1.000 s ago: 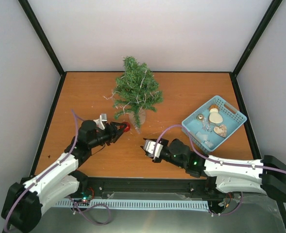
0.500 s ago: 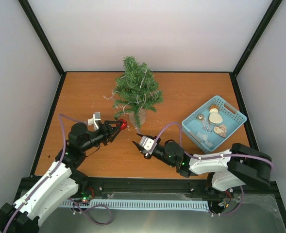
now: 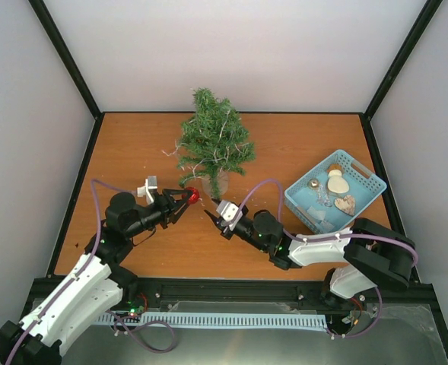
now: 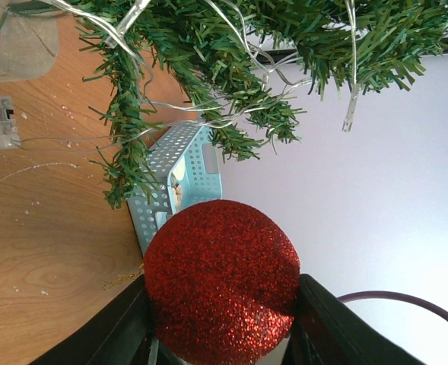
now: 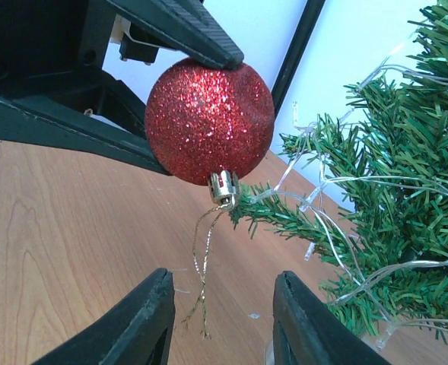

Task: Decorate the small christmas tree
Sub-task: Pick up the decoration item from the center of the board, then hang the decoration item on the Christmas tree.

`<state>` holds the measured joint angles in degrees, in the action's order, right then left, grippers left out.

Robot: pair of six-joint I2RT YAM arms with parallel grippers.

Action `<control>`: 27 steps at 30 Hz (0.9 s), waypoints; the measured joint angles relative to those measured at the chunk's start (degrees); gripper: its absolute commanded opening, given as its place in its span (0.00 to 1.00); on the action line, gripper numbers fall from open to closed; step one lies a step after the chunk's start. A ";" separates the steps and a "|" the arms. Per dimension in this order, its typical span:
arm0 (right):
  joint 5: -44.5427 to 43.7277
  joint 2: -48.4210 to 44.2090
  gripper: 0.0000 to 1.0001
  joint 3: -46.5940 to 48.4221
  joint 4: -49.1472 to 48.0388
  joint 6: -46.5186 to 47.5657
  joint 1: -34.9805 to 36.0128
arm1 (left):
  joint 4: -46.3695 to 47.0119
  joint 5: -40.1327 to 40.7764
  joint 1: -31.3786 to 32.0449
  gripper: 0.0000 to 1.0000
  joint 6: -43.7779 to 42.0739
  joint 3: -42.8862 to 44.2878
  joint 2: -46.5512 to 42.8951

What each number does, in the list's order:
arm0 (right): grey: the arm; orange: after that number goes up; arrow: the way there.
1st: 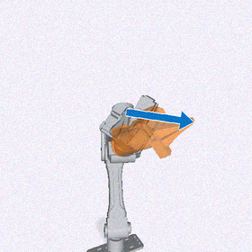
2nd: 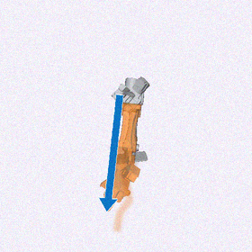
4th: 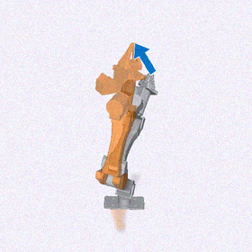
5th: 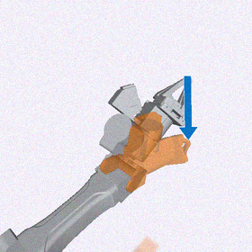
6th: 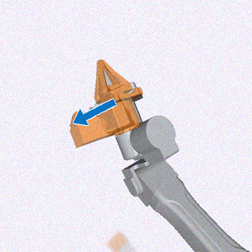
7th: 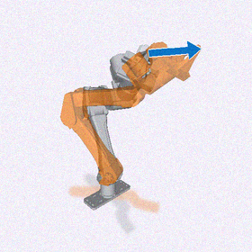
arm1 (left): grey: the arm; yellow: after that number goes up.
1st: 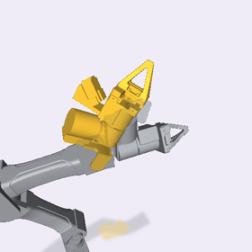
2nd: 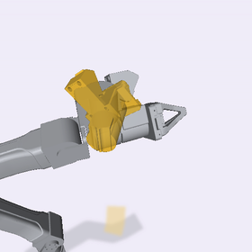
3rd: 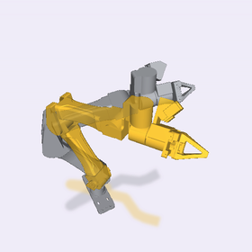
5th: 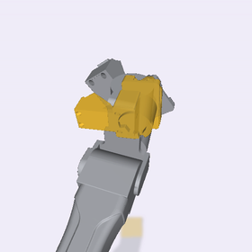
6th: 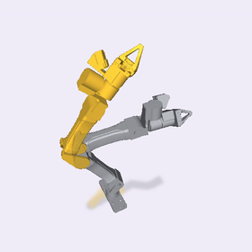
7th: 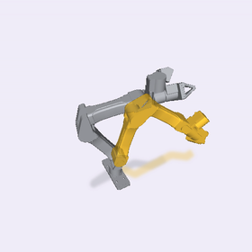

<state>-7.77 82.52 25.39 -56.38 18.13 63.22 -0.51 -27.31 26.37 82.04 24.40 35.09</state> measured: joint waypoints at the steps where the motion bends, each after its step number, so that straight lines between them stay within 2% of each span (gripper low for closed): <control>1: 0.26 0.26 0.38 0.26 0.04 -0.09 -0.20 | -0.07 0.00 0.00 0.45 0.00 0.13 -0.02; 8: 1.97 2.54 0.37 1.99 1.29 -0.70 -0.63 | -0.42 0.02 0.00 0.44 0.00 0.94 -0.31; 18: 2.71 3.69 0.23 2.25 1.42 -1.70 -1.38 | -0.55 0.02 0.00 0.44 0.09 0.96 -1.20; 22: 2.84 3.69 0.22 2.64 1.57 -1.81 -1.70 | -0.57 0.02 0.00 0.44 0.13 0.96 -1.20; 25: 2.99 3.69 0.13 2.97 1.77 -1.92 -1.86 | -0.59 0.02 0.00 0.44 0.15 0.96 -1.25; 27: 3.41 3.69 0.04 3.15 1.97 -1.84 -1.92 | -0.61 0.02 0.02 0.44 0.15 0.96 -1.31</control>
<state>-4.36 86.21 28.53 -54.41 16.29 61.30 -1.13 -27.29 26.39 82.19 25.36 33.78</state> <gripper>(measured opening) 0.148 0.442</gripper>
